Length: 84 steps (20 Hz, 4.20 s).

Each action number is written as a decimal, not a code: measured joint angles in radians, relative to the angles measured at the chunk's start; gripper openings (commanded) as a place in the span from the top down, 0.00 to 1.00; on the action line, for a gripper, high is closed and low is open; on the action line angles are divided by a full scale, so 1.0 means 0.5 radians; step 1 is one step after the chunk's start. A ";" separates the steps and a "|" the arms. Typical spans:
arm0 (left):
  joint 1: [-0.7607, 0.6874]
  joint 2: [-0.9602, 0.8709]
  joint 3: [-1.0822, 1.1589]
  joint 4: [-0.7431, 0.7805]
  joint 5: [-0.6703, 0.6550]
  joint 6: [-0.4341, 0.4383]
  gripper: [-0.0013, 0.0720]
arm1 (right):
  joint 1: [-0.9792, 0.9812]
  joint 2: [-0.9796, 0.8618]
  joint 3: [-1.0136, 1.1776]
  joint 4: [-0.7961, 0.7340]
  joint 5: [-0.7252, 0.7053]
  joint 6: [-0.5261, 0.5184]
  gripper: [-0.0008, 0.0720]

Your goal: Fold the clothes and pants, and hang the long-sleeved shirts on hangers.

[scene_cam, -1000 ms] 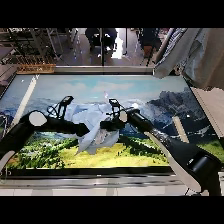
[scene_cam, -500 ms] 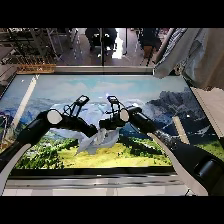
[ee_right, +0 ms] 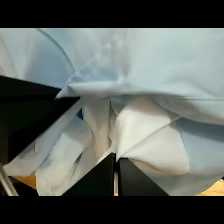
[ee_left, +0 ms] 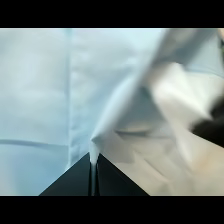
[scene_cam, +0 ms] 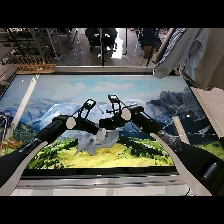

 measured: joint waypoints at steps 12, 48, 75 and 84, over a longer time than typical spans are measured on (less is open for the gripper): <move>0.365 0.515 0.213 0.241 -0.109 -0.301 0.97 | 0.001 0.181 0.020 -0.137 0.443 -0.064 0.96; 2.362 0.582 -0.565 0.784 -0.085 -0.520 0.91 | 0.240 0.191 0.455 -0.415 0.287 -0.016 0.96; 1.541 0.628 -0.233 -1.725 -1.867 1.903 0.97 | 0.079 0.211 0.465 -0.683 0.107 -0.068 0.96; 1.440 0.536 -0.233 -2.021 -1.625 1.981 0.97 | 0.076 0.211 0.465 -0.671 0.086 -0.071 0.96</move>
